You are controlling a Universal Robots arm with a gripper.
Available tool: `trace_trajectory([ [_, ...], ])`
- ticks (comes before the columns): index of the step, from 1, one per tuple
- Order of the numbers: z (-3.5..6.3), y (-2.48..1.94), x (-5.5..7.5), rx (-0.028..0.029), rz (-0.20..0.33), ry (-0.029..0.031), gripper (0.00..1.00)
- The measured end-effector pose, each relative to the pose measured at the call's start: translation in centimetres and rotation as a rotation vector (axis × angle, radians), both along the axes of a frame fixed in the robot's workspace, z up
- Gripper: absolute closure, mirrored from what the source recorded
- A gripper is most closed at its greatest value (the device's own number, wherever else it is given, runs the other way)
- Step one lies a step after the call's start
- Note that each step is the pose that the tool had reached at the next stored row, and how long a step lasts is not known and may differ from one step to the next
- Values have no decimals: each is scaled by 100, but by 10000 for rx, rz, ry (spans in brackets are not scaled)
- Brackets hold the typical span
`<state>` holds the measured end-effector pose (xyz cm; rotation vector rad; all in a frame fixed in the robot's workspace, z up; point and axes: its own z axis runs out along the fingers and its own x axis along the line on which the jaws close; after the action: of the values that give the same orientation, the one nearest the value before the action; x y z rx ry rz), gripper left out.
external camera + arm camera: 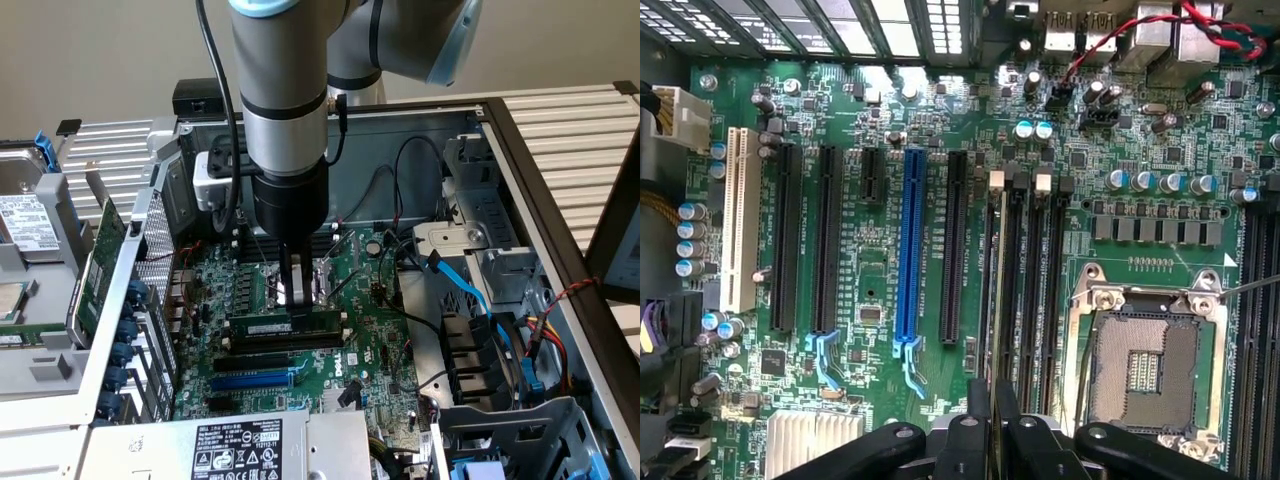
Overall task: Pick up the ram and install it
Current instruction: 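Insert the ram into the slot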
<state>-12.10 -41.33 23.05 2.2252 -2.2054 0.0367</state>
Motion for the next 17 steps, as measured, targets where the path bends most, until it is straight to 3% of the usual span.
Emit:
trace_trajectory([
  [17,-29,-2,-1,-4,0,2,86],
])
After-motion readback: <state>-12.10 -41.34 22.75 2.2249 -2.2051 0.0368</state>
